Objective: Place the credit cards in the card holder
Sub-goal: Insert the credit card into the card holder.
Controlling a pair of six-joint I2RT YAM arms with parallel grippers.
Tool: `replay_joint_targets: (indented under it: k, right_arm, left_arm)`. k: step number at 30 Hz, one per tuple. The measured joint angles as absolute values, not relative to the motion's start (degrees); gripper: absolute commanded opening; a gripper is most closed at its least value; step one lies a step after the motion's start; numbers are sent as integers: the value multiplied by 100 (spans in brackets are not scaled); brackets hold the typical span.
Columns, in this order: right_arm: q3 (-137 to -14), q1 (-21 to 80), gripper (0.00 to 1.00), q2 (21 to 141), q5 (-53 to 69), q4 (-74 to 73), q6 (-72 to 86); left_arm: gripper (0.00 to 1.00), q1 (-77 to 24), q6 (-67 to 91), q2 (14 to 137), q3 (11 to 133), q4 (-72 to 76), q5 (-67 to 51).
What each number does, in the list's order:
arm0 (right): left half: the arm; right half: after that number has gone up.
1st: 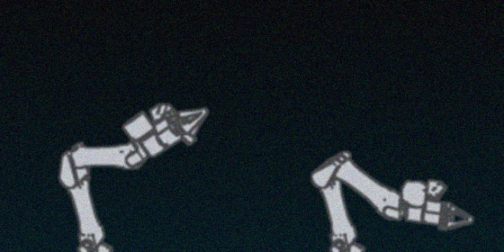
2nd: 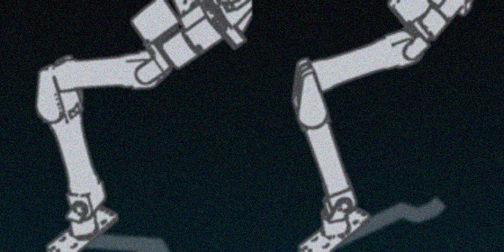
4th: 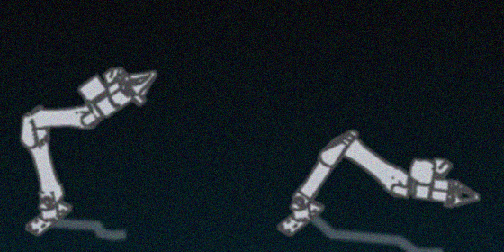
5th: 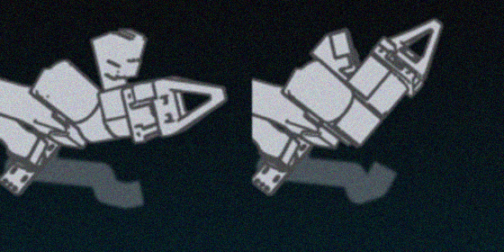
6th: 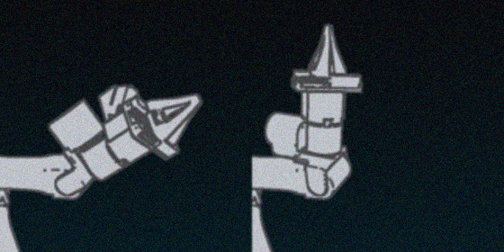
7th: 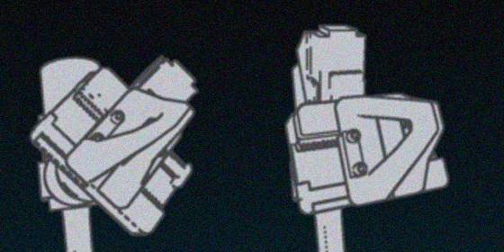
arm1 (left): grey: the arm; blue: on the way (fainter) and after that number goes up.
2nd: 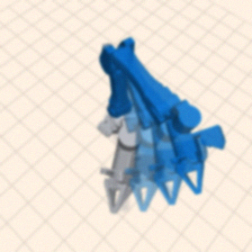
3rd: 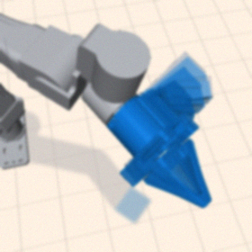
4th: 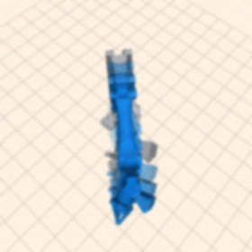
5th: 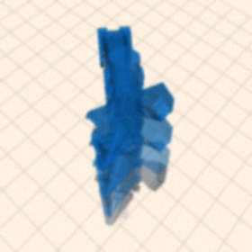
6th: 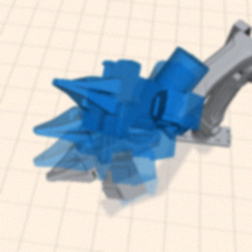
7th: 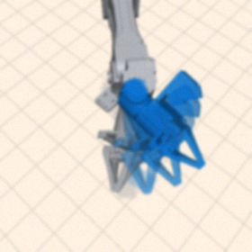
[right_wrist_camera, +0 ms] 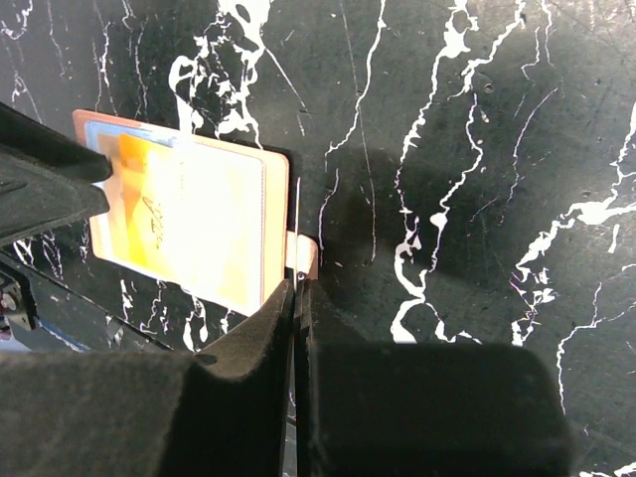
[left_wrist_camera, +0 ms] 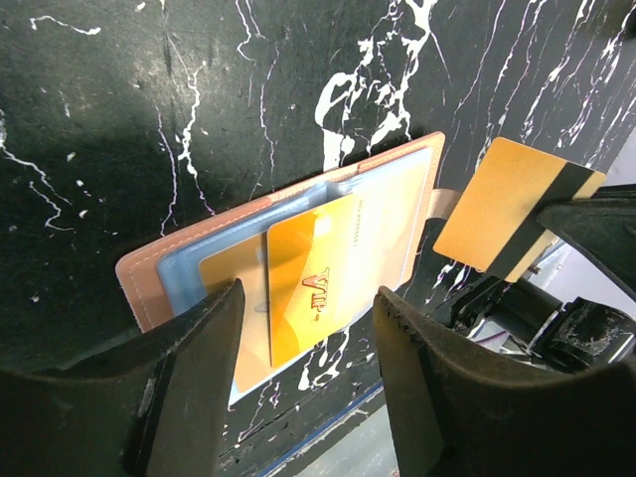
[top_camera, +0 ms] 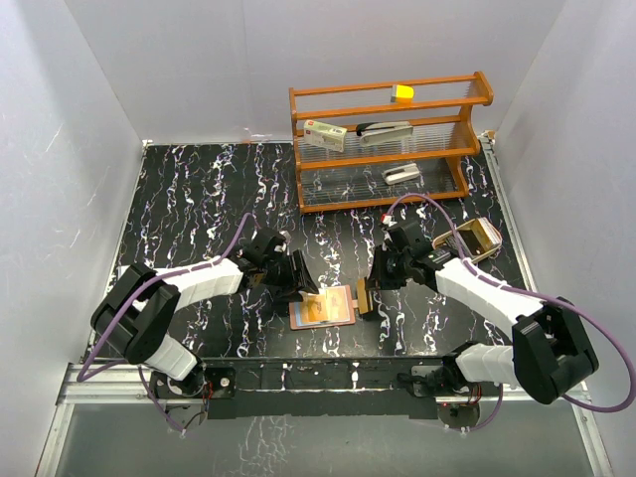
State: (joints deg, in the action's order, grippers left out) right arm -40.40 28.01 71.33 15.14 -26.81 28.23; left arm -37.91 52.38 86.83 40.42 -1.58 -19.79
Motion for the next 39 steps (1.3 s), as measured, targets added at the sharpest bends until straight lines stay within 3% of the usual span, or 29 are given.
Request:
replay_joint_targets:
  k: [39]
  right_arm:
    - [-3481, 2867, 0, 7470, 1793, -1592, 3312]
  left_arm:
    - [55, -4263, 6027, 9327, 4200, 829, -2379]
